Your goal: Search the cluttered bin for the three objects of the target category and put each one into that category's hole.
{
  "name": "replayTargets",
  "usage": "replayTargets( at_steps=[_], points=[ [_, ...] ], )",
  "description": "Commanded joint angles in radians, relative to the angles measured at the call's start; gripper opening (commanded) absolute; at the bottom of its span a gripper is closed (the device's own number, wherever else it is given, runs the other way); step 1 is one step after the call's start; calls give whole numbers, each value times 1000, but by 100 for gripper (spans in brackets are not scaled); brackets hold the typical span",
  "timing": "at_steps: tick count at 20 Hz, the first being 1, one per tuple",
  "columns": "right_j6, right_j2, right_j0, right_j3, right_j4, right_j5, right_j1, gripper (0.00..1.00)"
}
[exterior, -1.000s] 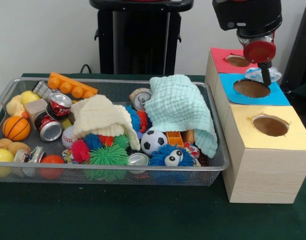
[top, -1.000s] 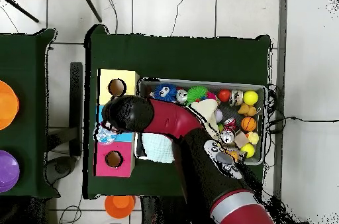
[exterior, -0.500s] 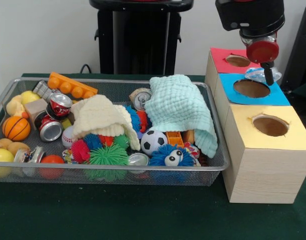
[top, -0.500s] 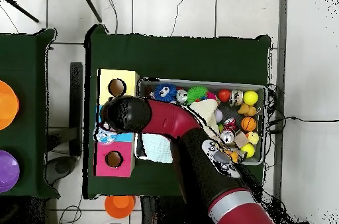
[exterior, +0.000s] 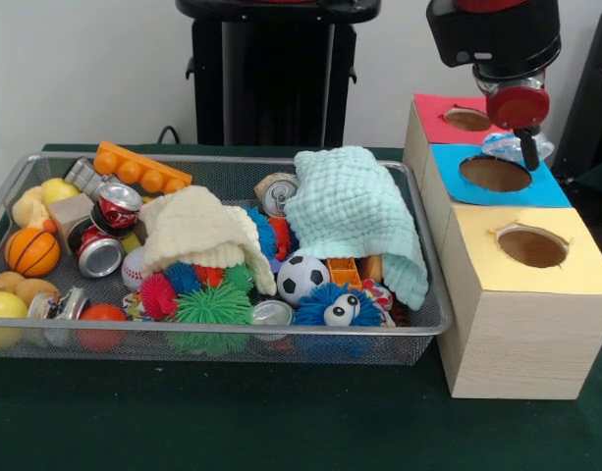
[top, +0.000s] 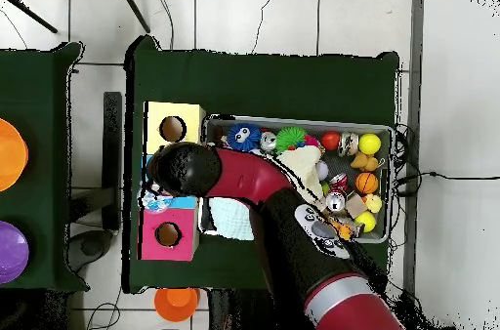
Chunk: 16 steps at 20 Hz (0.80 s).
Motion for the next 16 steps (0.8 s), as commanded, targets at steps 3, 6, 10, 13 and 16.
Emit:
replayTargets(
  at_steps=[3,6,10,13,16],
  points=[
    [212,-14,17,28,-36,16,48,100],
    [209,-9,14,34,-32,15,52,100],
    [211,-9,16,38,-28,20,56,100],
    [217,-25,26,30,-35,29,62,100],
    [222,-45,38,20,-46,40,70,100]
  ],
)
